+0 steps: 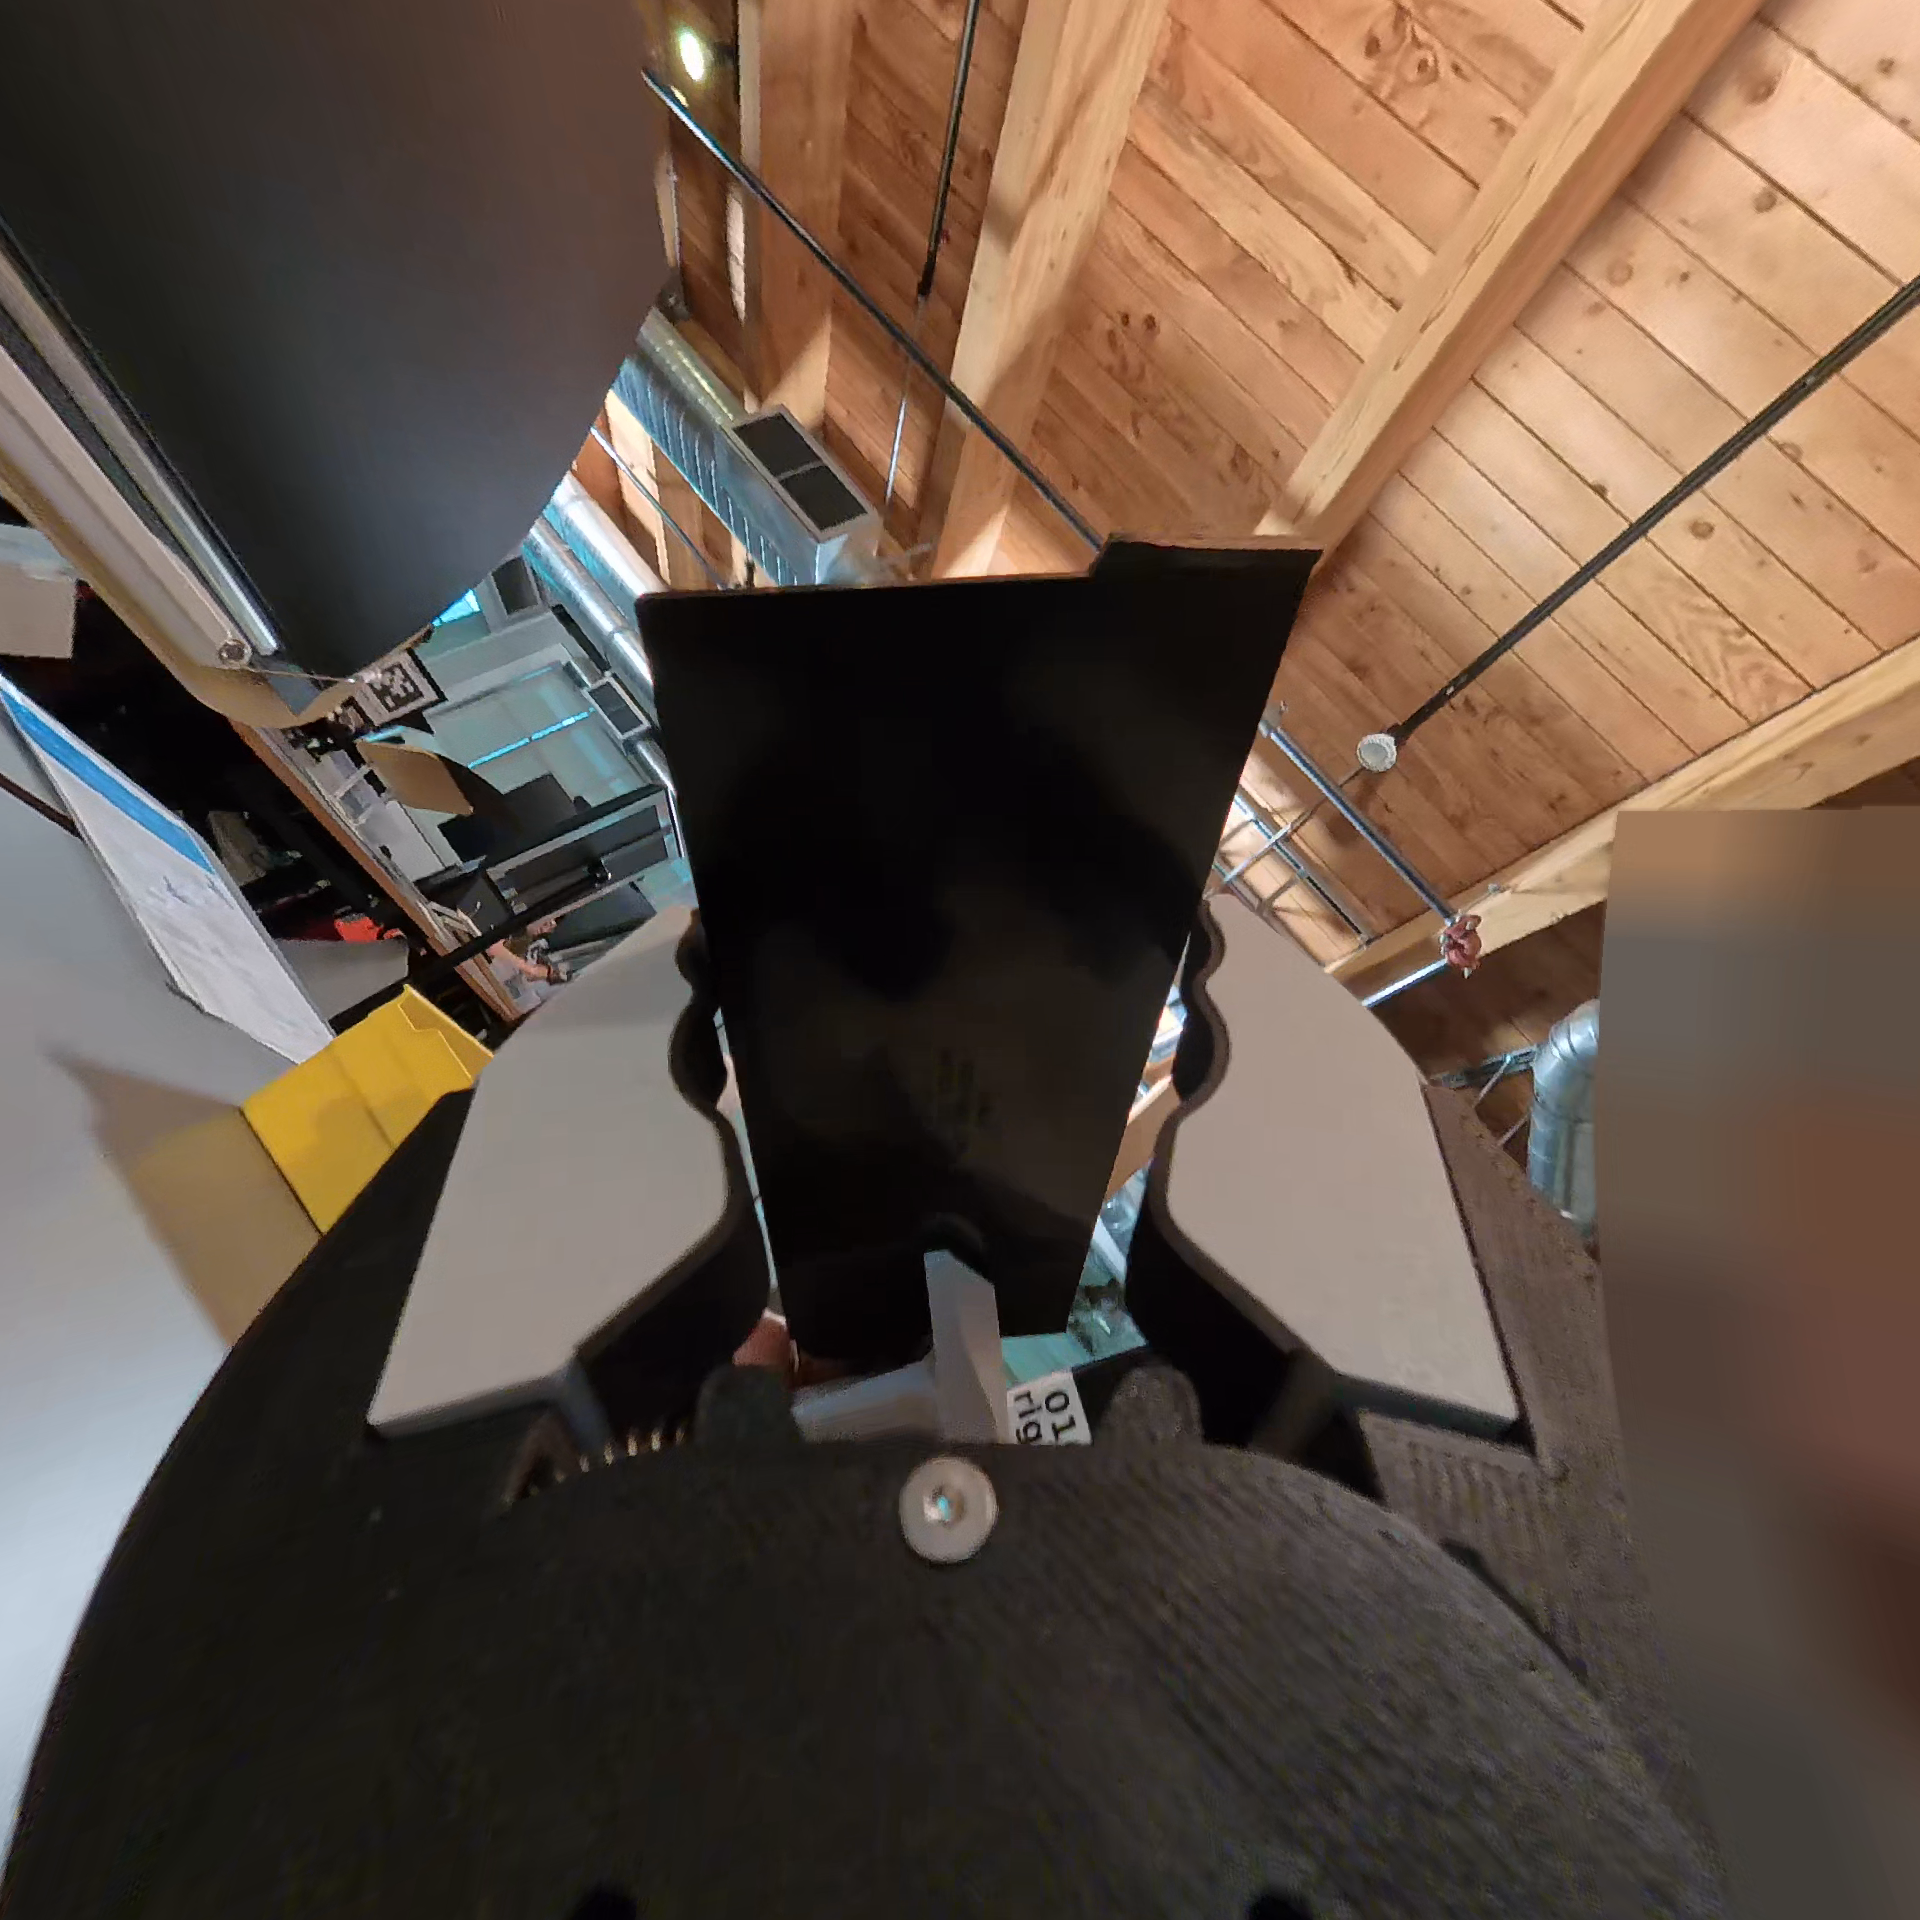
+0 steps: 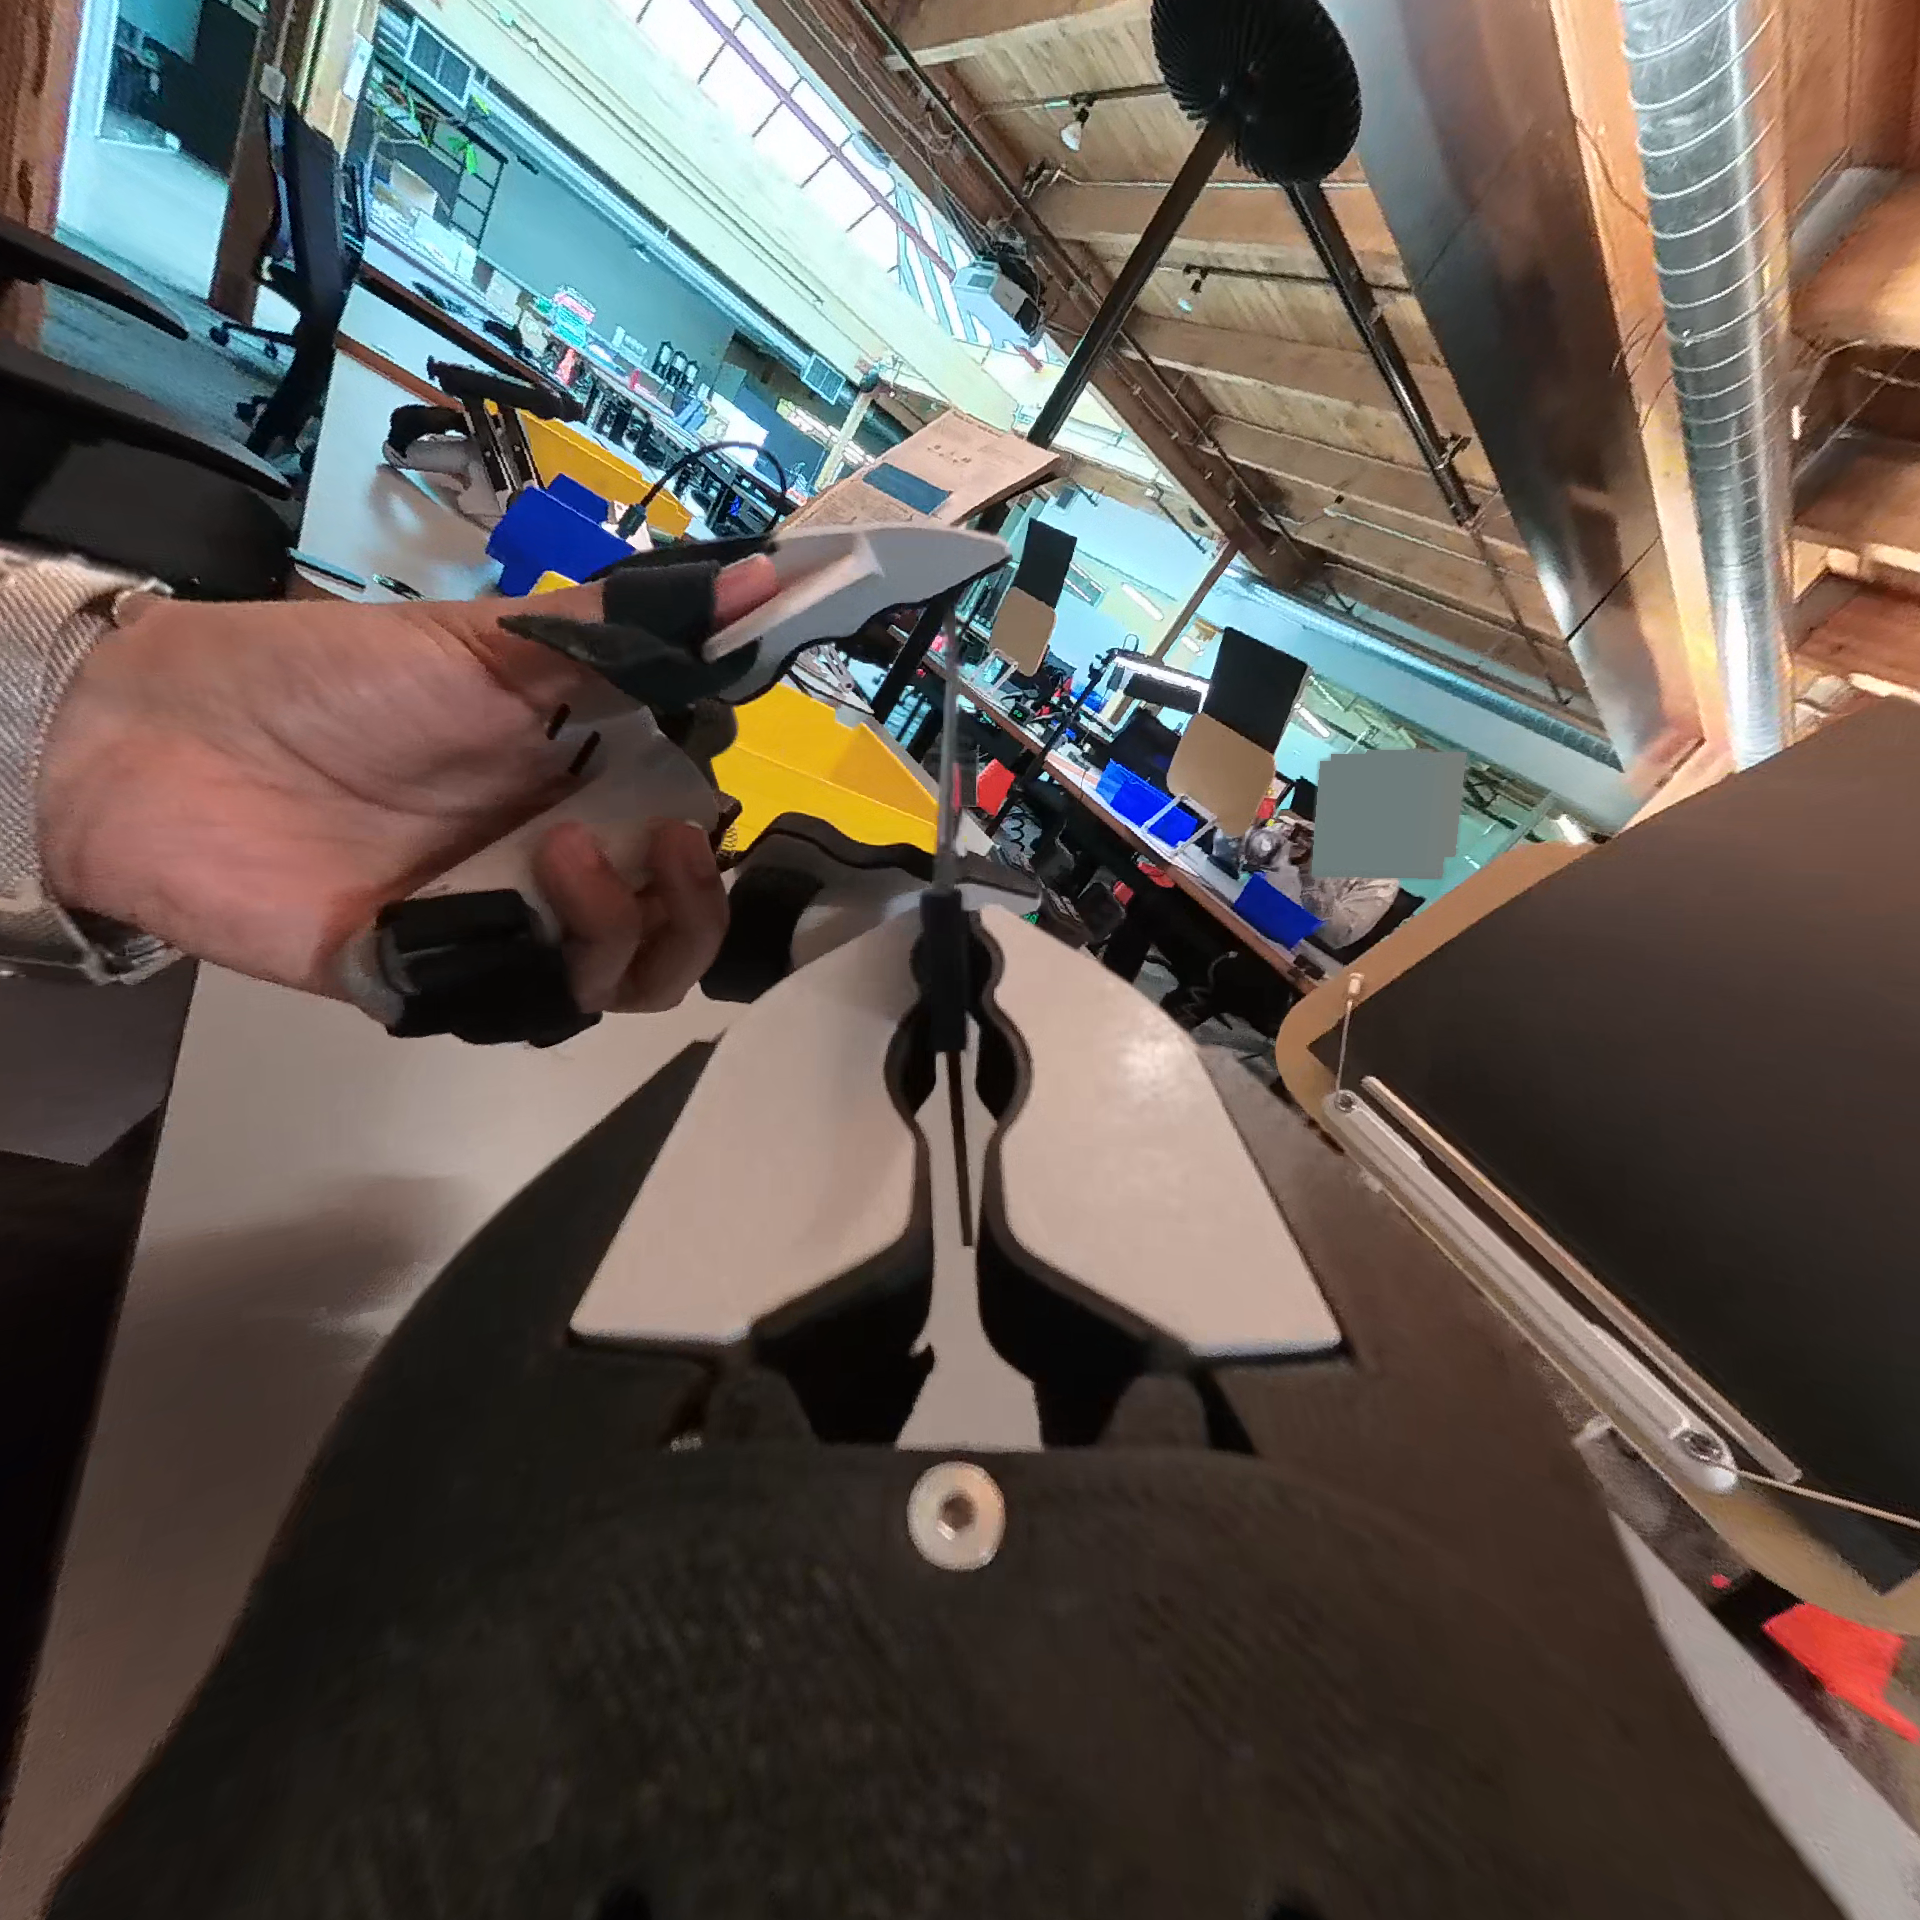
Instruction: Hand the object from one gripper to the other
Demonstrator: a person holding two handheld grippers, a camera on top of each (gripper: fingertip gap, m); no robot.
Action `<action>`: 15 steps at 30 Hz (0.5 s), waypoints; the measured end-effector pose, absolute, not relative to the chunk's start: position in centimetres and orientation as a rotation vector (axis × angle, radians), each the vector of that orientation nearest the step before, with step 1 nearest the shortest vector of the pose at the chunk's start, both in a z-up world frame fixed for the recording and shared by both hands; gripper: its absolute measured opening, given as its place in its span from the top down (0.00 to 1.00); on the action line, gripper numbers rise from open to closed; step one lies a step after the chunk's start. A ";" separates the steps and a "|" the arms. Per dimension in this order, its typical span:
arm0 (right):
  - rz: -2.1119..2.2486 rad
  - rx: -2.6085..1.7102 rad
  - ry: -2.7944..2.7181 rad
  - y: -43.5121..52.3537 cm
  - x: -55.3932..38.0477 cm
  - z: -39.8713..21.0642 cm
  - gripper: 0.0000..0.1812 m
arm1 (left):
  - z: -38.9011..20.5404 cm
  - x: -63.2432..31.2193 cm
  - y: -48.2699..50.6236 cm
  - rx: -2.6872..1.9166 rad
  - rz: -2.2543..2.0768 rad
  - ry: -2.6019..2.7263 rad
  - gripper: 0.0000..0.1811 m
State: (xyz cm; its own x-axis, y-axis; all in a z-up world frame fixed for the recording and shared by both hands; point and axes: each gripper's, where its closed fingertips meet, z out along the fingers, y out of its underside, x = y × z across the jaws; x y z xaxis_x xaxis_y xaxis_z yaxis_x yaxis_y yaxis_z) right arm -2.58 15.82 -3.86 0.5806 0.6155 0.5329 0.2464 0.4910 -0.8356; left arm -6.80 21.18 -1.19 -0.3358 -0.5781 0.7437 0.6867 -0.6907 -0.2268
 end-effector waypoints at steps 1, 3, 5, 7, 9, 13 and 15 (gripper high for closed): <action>0.293 -1.079 -0.955 15.9 -2.4 -3.7 0.99 | -1.2 -6.7 21.1 -1.094 -2.069 -0.133 0.53; 0.392 -1.100 -0.888 16.0 -1.7 -2.7 0.99 | -1.3 -6.8 21.1 -1.106 -2.013 -0.088 0.55; 0.520 -1.154 -0.801 16.6 -0.5 -1.8 0.99 | -1.6 -7.2 21.8 -1.126 -1.967 -0.086 0.48; 0.662 -1.214 -0.729 17.4 0.8 -1.2 0.99 | -1.6 -8.1 22.7 -1.138 -1.941 -0.076 0.42; 0.792 -1.284 -0.685 18.2 1.9 -1.1 0.99 | -1.7 -9.2 23.4 -1.150 -1.882 -0.017 0.42; 1.077 -1.465 -0.668 19.1 2.9 -1.8 0.99 | -2.5 -9.0 23.2 -1.273 -1.725 0.303 0.46; 1.203 -1.513 -0.673 19.0 3.2 -2.2 0.99 | -3.5 -8.2 22.0 -1.345 -1.670 0.518 0.62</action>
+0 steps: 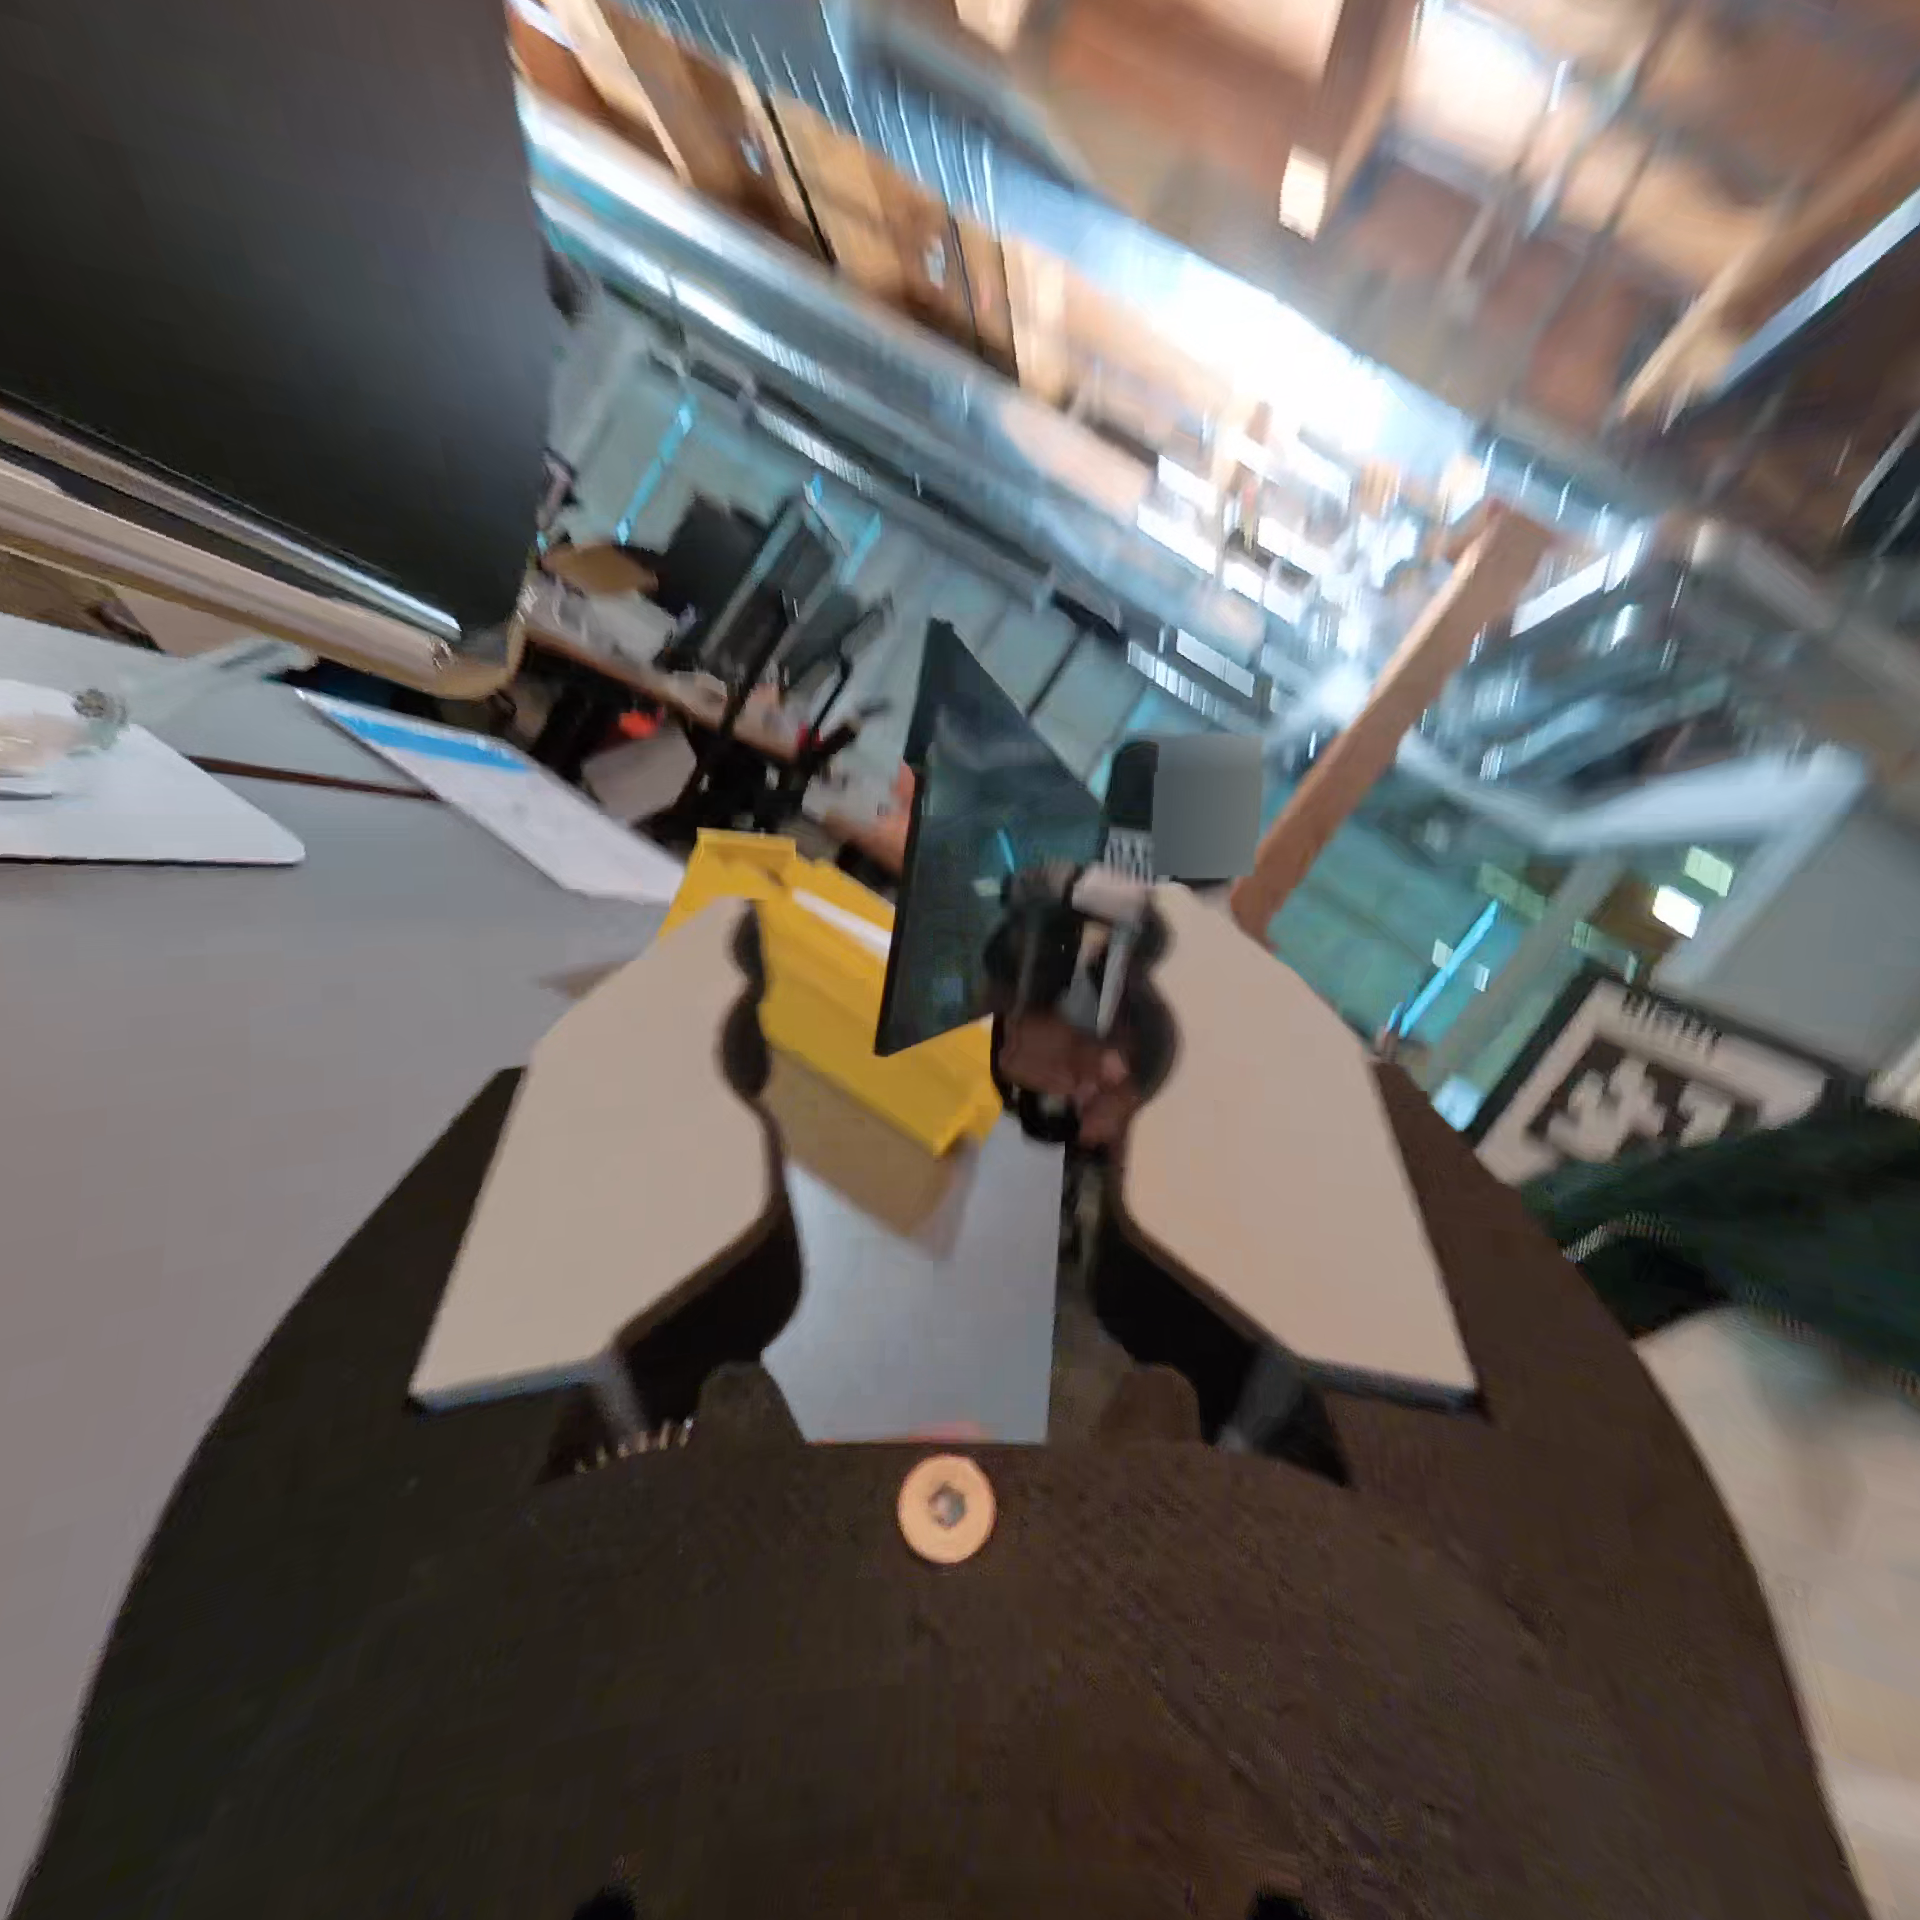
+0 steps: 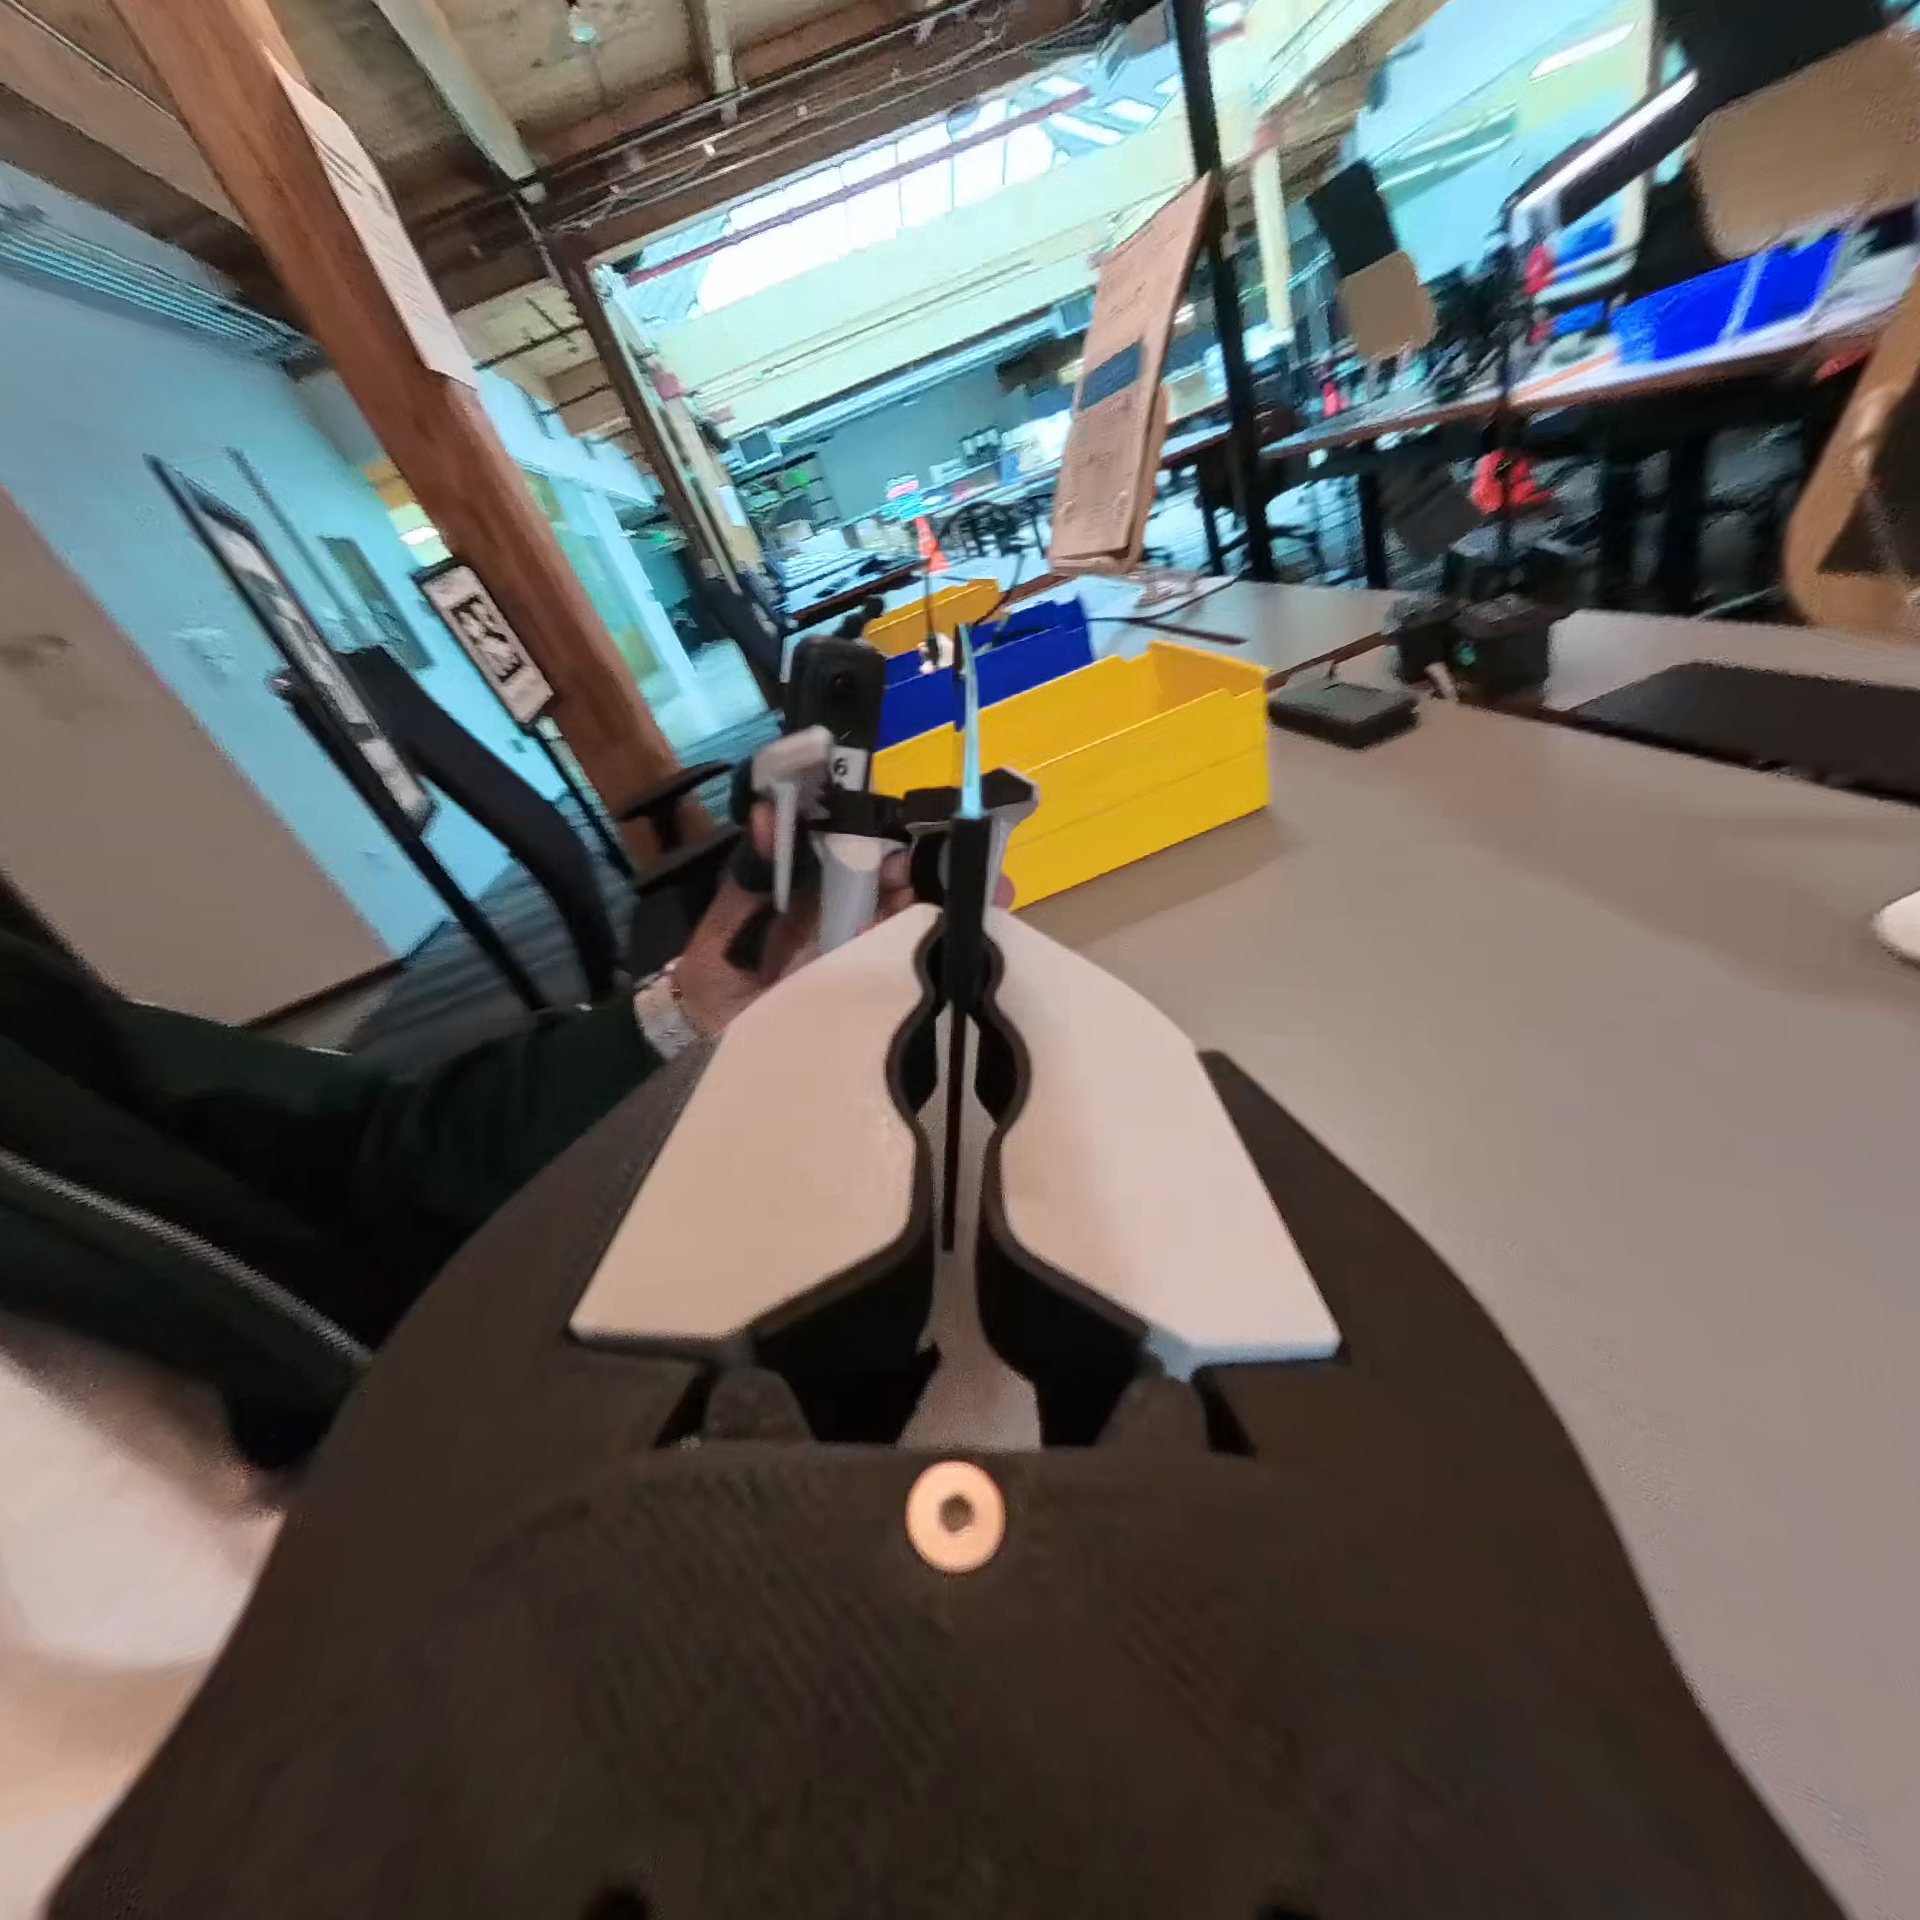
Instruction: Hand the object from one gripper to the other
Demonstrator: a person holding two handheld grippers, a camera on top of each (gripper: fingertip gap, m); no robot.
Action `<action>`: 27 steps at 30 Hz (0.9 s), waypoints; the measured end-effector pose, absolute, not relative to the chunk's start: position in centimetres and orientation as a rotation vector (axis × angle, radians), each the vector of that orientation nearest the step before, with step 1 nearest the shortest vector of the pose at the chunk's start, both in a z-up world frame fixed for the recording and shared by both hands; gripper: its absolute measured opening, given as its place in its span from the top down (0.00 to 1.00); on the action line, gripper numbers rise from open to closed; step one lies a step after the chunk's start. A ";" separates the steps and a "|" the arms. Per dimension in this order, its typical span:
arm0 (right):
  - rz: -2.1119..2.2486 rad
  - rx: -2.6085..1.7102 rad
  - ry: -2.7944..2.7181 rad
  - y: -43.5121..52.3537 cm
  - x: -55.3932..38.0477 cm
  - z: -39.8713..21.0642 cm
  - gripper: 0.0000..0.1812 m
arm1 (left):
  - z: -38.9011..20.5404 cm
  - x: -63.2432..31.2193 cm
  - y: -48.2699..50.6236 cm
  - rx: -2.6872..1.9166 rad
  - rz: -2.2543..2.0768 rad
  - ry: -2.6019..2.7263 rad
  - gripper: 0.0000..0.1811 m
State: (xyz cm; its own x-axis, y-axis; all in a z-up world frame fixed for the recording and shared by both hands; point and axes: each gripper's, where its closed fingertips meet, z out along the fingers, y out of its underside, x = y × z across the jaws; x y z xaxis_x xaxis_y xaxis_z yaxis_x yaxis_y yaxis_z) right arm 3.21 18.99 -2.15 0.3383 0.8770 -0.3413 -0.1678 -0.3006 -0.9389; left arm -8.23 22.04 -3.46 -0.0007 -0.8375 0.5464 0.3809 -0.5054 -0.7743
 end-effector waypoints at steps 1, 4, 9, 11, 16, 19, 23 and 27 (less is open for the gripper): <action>1.244 -1.515 -0.678 18.9 3.4 -2.2 0.99 | -3.8 -8.0 21.6 -1.358 -1.639 0.590 0.70; 1.345 -1.535 -0.741 18.0 3.0 -2.7 0.99 | -4.2 -7.2 20.8 -1.370 -1.635 0.670 0.72; 1.399 -1.574 -0.788 17.2 1.5 -3.7 0.99 | -4.3 -5.6 18.0 -1.308 -1.787 0.820 0.98; 1.378 -1.576 -0.785 17.4 1.4 -4.0 0.99 | -4.4 -5.6 18.2 -1.328 -1.768 0.805 0.98; 1.272 -1.560 -0.788 18.2 1.2 -4.2 0.89 | -4.4 -5.9 19.0 -1.361 -1.728 0.748 0.98; 0.989 -1.500 -0.627 21.0 3.1 -3.0 0.47 | -4.9 -6.5 20.3 -1.421 -1.725 0.646 0.98; 0.205 -1.390 -0.854 21.8 5.0 -3.1 0.45 | -7.7 -6.9 22.4 -1.618 -1.593 0.530 0.98; -0.293 -1.361 -1.198 21.4 2.6 -6.6 0.46 | -8.9 -5.5 21.9 -1.720 -1.447 0.623 0.98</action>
